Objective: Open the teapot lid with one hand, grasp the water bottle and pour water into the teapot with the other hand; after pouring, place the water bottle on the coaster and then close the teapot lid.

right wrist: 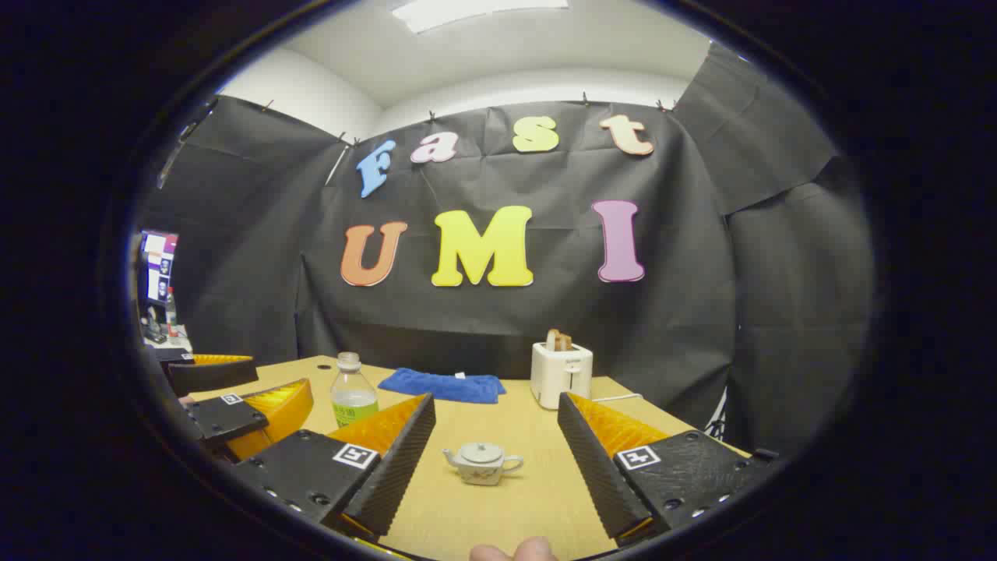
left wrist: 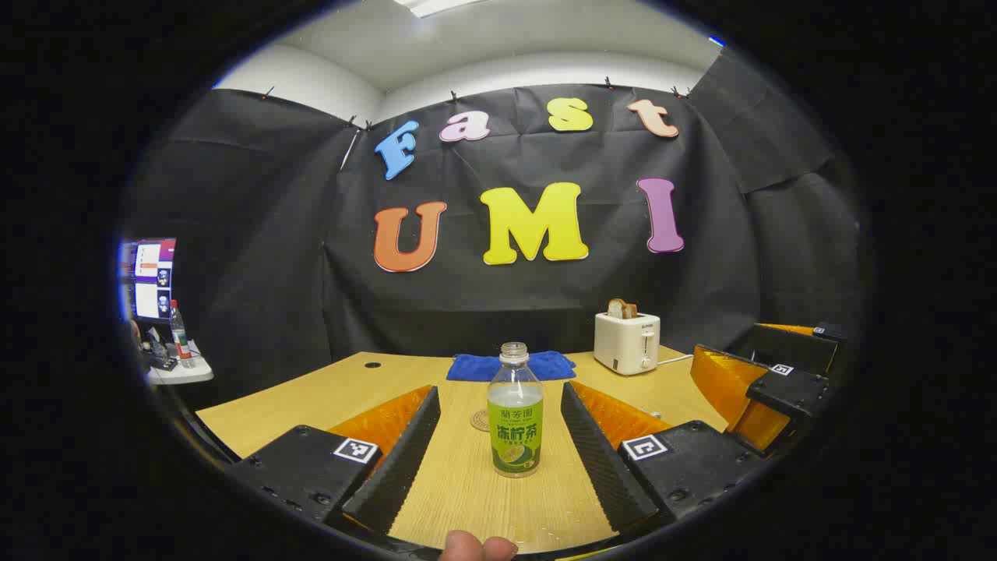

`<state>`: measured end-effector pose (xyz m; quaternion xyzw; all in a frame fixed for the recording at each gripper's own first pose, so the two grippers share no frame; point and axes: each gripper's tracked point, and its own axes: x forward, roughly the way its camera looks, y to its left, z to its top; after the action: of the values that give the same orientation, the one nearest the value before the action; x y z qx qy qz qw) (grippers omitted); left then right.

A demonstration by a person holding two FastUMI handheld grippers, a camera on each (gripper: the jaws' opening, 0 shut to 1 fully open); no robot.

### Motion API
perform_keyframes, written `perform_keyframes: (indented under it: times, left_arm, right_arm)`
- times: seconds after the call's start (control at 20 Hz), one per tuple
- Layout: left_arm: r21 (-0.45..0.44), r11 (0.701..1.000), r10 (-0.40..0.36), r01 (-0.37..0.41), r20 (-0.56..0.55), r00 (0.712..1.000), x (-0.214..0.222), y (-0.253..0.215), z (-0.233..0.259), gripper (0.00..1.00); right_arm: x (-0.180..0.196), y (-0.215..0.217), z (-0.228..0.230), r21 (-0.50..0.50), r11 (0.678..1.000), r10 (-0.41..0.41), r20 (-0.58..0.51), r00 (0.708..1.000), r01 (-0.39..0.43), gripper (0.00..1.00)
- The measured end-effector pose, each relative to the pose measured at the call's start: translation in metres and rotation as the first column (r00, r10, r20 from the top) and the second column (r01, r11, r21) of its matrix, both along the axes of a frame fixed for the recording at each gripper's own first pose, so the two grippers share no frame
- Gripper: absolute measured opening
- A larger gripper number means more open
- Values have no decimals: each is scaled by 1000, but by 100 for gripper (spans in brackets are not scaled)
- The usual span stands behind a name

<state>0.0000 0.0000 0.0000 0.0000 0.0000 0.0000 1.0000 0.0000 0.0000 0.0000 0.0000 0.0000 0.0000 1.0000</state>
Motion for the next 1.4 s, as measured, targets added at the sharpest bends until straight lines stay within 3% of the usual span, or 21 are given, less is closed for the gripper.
perform_keyframes:
  times: [0.9, 1.4]
  left_arm:
    - [-16, 1000, -16, 16, -36, 999, 4, 1, -11, 98]
    - [-9, 1000, -13, 12, -46, 999, 6, 4, -13, 98]
  right_arm:
    - [4, 2, -5, -10, 1000, -5, -32, 999, 5, 95]
    - [20, 5, -35, 2, 1000, -9, -93, 996, 10, 97]
